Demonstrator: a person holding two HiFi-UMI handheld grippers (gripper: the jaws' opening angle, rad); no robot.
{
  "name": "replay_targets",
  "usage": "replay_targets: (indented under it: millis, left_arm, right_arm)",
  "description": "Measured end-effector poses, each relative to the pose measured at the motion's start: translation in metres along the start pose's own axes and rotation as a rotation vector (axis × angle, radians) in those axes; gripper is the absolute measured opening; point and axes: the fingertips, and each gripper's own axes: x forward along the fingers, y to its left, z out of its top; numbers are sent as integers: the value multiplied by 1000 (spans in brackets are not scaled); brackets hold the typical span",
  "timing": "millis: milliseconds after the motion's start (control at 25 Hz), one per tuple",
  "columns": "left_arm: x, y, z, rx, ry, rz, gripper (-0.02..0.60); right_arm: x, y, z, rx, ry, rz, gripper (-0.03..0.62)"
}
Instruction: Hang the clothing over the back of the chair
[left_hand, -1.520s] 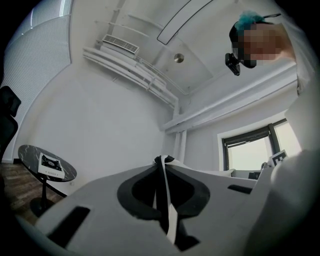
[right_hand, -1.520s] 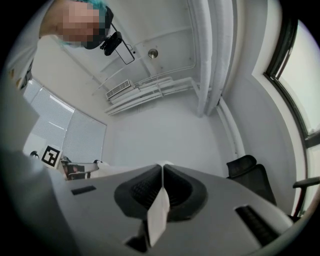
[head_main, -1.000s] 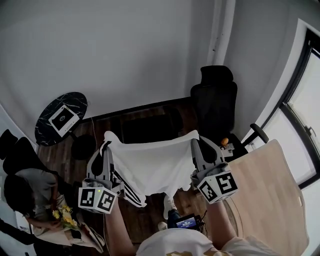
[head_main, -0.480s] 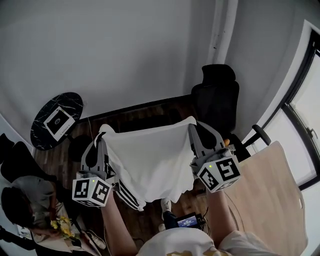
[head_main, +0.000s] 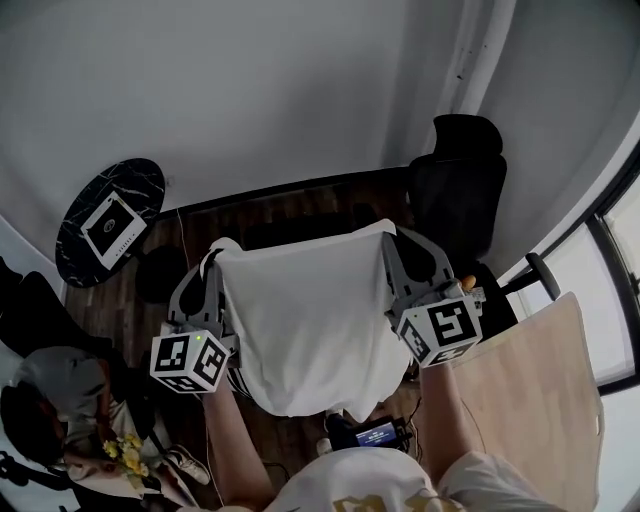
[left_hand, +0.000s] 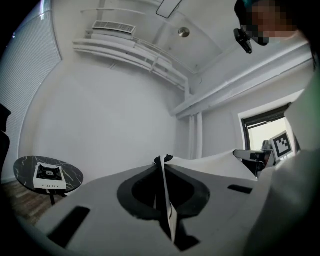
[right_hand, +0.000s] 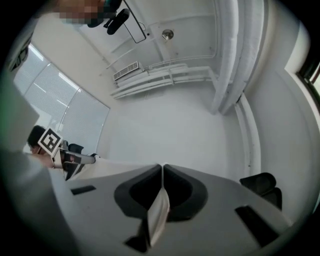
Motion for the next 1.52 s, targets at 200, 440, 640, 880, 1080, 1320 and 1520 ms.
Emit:
replay_targets:
  millis: [200,440,640,880,1080,1320,1520]
  left_arm:
    - [20,21,-45,16,114,19,26]
    - [41,34,-96,63,250,13,26]
    - [54,41,-138,75,359,-12,26]
    - [61,34,-186,106,491,-98,26]
    - [57,27,-233,129,641,-177,26]
    - [42,15,-289,207,868,-334,26]
    - [29,15,-326,236,1021,-418,26]
  right_arm:
    - [28,4,-46,-104,136,64,20]
    - [53,3,-99,-96,253,125,20]
    - [62,6,-146,-180,374,188,20]
    - [62,12,-210,-241,555,331,20]
    - [59,25,-252,-204,652,431,20]
    - [47,38,-294,-228,776,577,20]
    - [28,50,-330,-271,919,706,21]
